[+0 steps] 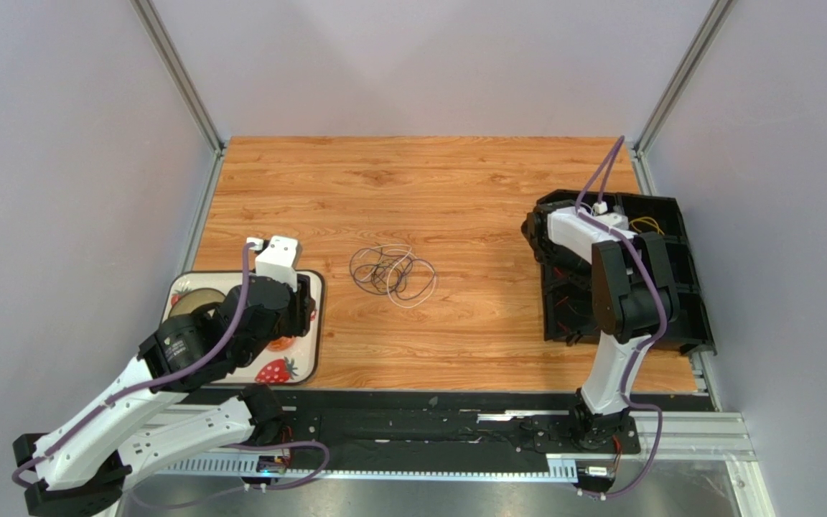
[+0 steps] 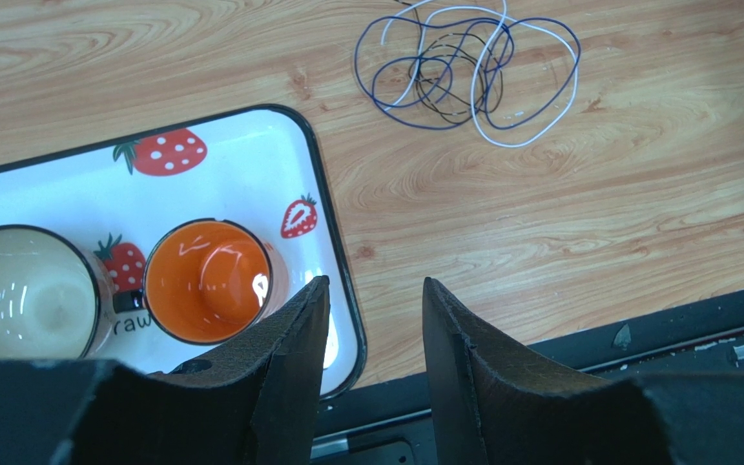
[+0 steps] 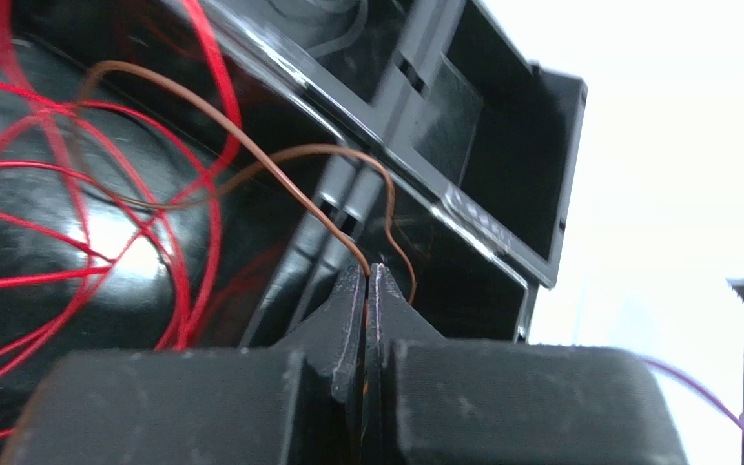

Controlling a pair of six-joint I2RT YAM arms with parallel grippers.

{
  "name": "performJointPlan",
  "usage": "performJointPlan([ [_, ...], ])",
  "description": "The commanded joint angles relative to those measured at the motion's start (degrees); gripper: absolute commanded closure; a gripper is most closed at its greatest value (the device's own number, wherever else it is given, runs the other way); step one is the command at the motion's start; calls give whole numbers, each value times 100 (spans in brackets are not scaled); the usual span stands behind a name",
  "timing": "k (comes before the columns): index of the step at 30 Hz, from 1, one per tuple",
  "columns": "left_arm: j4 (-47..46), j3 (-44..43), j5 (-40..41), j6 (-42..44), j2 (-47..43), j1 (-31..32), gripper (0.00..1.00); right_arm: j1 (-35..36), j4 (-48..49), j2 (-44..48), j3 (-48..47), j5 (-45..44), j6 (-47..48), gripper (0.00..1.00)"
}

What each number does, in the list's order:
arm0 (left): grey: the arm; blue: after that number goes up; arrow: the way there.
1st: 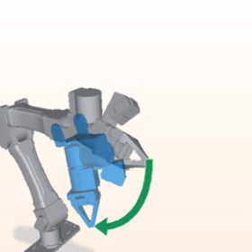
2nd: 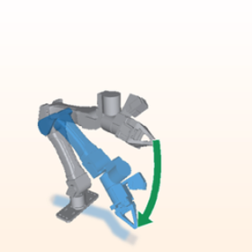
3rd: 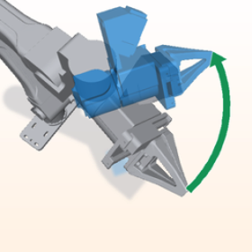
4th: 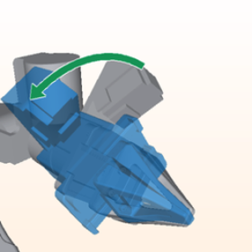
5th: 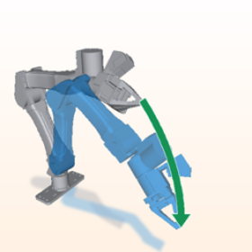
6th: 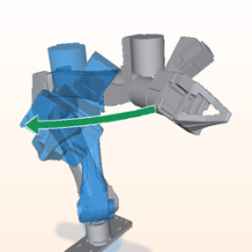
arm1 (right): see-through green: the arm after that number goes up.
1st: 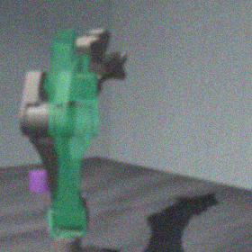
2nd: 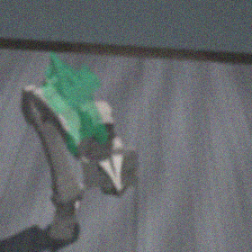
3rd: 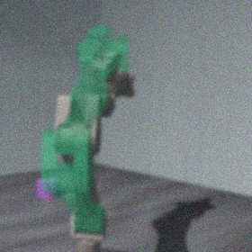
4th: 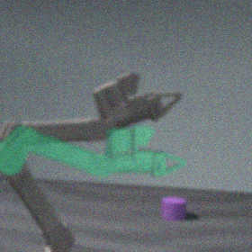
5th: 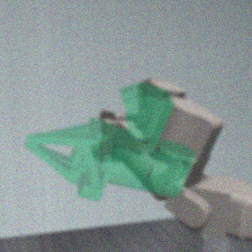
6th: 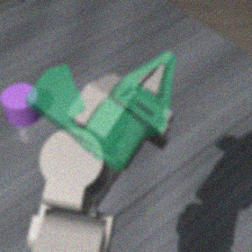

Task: Untangle the cables

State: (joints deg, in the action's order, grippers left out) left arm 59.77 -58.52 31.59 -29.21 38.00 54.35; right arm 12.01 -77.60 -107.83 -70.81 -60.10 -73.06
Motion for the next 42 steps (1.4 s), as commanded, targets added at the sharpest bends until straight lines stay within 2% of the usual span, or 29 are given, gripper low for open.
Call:
performJointPlan([
  [1, -158, 16, 66, 100, 58, 23, 51, 30, 1188, 25, -302, -854, 974, 100],
  [3, -141, 16, 57, 100, 76, 14, 51, 38, 1781, 174, -311, -794, 1940, 100],
  [5, -141, 16, 57, 91, 85, 23, 51, 21, 2809, 350, -171, -539, 2452, 100],
  [6, -132, 8, 75, 91, 94, 23, 51, 21, 3256, 585, 82, -390, 3168, 100],
  [7, -141, -1, 84, 82, 102, 23, 51, -5, 4087, 701, 232, -50, 3427, 100],
  [10, -88, -10, 136, 65, 68, 23, 51, -6, 4613, 1035, 462, 287, 3764, 100],
  [14, -106, 16, 137, 47, -12, 23, 51, 222, 4071, 1343, 436, -19, 3781, 100],
  [16, -123, 16, 119, 38, -38, 23, 51, 328, 3284, 1563, 366, -125, 3459, 100],
  [19, -114, 7, 101, 30, -47, 23, 51, 346, 2708, 2010, 523, 206, 3201, 100],
  [22, -114, 7, 101, 38, -82, 23, 51, 337, 2776, 2625, 1068, 646, 3271, 100],
  [24, -114, 7, 93, 30, -126, 23, 51, 337, 2768, 2977, 1349, 631, 3202, 100],
  [27, -132, 25, 75, 38, -187, 23, 51, 337, 2425, 3565, 1490, 499, 2920, 100],
  [32, -167, 34, 31, 65, -223, 23, 51, 337, 2706, 4760, 1386, 1043, 3288, 100],
  [35, -150, 25, 57, 56, -249, 23, 51, 337, 2584, 5131, 1236, 1149, 3491, 100],
  [42, -185, 43, 40, 65, -337, 23, 51, 337, 2653, 5545, 1903, 1210, 3518, 100],
])
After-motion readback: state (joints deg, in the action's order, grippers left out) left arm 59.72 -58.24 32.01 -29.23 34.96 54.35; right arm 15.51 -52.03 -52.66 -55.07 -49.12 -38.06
